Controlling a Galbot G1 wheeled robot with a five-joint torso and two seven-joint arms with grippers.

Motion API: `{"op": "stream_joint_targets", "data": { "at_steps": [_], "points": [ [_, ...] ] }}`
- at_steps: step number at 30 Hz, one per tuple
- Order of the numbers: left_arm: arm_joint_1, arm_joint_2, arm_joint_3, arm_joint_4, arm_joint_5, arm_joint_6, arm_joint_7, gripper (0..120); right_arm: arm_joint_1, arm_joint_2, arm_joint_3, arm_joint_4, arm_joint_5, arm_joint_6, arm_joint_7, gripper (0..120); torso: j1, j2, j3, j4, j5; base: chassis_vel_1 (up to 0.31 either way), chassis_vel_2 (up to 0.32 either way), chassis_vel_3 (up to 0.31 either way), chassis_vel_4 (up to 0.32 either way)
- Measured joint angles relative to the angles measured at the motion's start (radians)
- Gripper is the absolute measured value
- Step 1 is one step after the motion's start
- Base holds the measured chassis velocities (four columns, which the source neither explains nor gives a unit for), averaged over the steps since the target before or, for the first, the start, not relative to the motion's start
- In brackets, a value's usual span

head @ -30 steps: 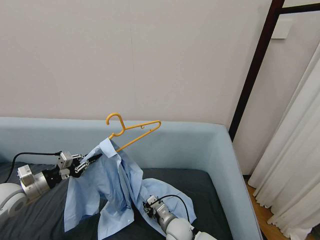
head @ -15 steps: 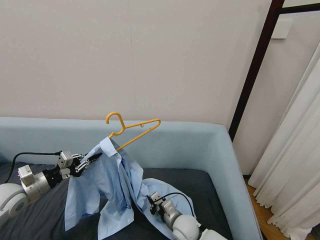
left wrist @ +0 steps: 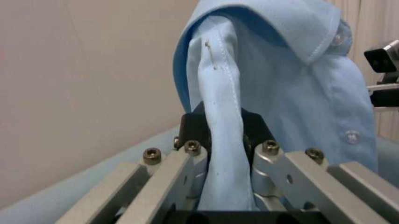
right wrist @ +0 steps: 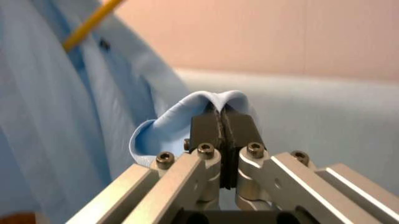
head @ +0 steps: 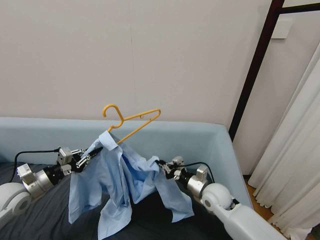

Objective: Pick up the clothes from the sofa and hang them on the clothes hanger.

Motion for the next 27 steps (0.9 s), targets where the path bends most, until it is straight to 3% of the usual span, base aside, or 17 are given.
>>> {"op": "stream_joint_targets", "data": {
  "at_steps": [6, 11, 20, 27],
  "points": [
    [-0.074, 0.001, -0.004, -0.037, -0.067, -0.012, -0.009, 7, 0.022, -0.044, 0.096, 0.085, 0.092, -0.044, 0.072, 0, 0.000, 0.000, 0.000, 0.0000, 0.0001, 0.000, 0.000, 0.000, 0.000],
    [-0.062, -0.018, -0.006, -0.058, -0.076, -0.030, -0.009, 7, 0.008, -0.073, 0.156, 0.129, 0.115, -0.071, 0.120, 0, 0.000, 0.000, 0.000, -0.0001, 0.0001, 0.000, 0.000, 0.000, 0.000],
    [0.031, -0.196, 0.057, 0.017, 0.112, -0.064, 0.049, 7, -0.161, -0.129, 0.120, 0.206, 0.003, -0.261, 0.370, 0, 0.000, 0.000, 0.000, 0.0000, -0.0003, 0.000, 0.000, 0.000, 0.000],
    [0.096, -0.276, 0.080, 0.088, 0.240, -0.078, 0.108, 7, -0.248, -0.130, 0.033, 0.169, -0.048, -0.379, 0.460, 0, 0.000, 0.000, 0.000, 0.0002, -0.0002, 0.000, 0.000, 0.000, 0.000]
  ]
}}
